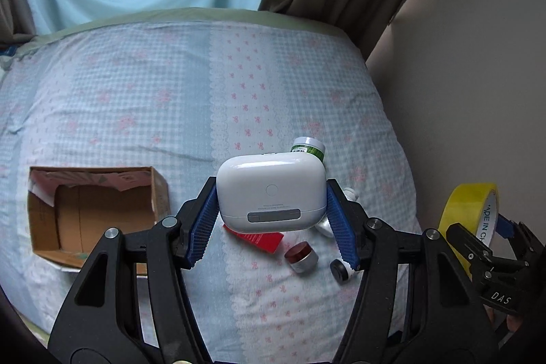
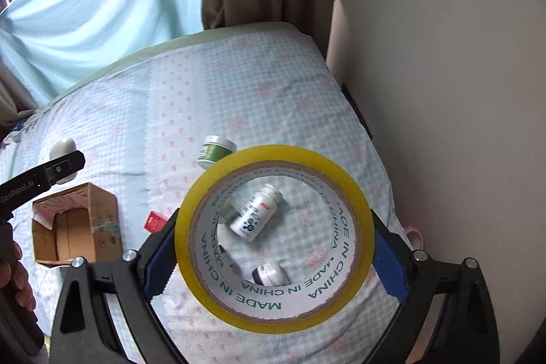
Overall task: Organize rigid objects
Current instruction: 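Carry the earbuds case with left gripper while right gripper carries tape into the box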
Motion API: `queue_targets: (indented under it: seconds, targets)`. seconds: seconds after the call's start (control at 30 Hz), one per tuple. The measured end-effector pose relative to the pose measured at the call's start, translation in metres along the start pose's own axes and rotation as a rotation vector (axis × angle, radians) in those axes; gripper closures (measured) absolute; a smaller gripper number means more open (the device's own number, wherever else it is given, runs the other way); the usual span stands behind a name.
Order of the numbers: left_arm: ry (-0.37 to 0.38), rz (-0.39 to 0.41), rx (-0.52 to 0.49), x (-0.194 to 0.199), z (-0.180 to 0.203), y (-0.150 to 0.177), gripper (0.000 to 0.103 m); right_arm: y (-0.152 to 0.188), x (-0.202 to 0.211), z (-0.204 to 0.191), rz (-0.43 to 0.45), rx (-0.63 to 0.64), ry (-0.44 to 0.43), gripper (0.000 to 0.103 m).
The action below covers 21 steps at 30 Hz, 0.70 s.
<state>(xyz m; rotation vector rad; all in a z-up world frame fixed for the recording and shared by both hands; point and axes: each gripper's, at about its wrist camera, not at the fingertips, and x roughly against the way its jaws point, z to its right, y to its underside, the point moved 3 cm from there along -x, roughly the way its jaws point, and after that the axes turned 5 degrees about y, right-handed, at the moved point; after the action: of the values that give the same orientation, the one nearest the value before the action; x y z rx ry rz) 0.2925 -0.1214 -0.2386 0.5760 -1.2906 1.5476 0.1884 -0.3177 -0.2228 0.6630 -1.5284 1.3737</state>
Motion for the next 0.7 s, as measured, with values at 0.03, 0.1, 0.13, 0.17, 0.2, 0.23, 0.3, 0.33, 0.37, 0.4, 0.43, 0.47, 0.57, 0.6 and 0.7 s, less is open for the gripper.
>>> queue_targets:
  seconds: [0.03,0.1,0.13,0.17,0.2,0.23,0.3,0.33,0.37,0.4,0.43,0.47,0.57,0.6,0.7]
  targets:
    - [-0.007,0.01,0.008,0.014,-0.006,0.001,0.046,-0.004,0.006,-0.009,0.006,0.029,-0.025,0.007]
    - [-0.019,0.036,0.022,0.04,-0.021,0.003,0.046,-0.009,0.018,-0.03,0.022,0.077,-0.082,0.007]
    - [-0.03,0.048,0.027,0.053,-0.03,0.004,0.046,-0.01,0.022,-0.043,0.028,0.098,-0.111,0.007]
    - [-0.042,0.059,0.036,0.064,-0.04,0.006,0.046,-0.01,0.027,-0.056,0.032,0.119,-0.133,0.007]
    - [-0.048,0.066,0.05,0.076,-0.052,0.008,0.046,-0.011,0.031,-0.069,0.035,0.142,-0.15,0.007]
    - [-0.051,0.07,0.067,0.086,-0.065,0.01,0.046,-0.01,0.034,-0.083,0.036,0.164,-0.164,0.007]
    - [-0.06,0.08,0.094,0.104,-0.093,0.014,0.046,-0.009,0.037,-0.112,0.032,0.204,-0.198,0.007]
    - [-0.068,0.082,0.1,0.113,-0.109,0.017,0.046,-0.008,0.039,-0.126,0.033,0.22,-0.211,0.007]
    - [-0.079,0.083,0.103,0.12,-0.123,0.019,0.046,-0.007,0.041,-0.141,0.033,0.237,-0.22,0.007]
    - [-0.088,0.083,0.105,0.126,-0.138,0.021,0.046,-0.006,0.042,-0.157,0.031,0.253,-0.228,0.007]
    - [-0.095,0.08,0.106,0.132,-0.154,0.023,0.046,-0.005,0.042,-0.173,0.027,0.267,-0.235,0.007]
    - [-0.102,0.077,0.107,0.137,-0.171,0.026,0.046,-0.003,0.043,-0.189,0.023,0.276,-0.241,0.007]
    - [-0.104,0.057,0.096,0.145,-0.218,0.03,0.046,0.002,0.04,-0.235,-0.002,0.277,-0.25,0.007]
    - [-0.106,0.045,0.087,0.147,-0.233,0.031,0.046,0.004,0.037,-0.25,-0.012,0.269,-0.254,0.007]
    - [-0.112,0.01,0.04,0.14,-0.273,0.031,0.046,0.014,0.025,-0.293,-0.054,0.235,-0.265,0.007]
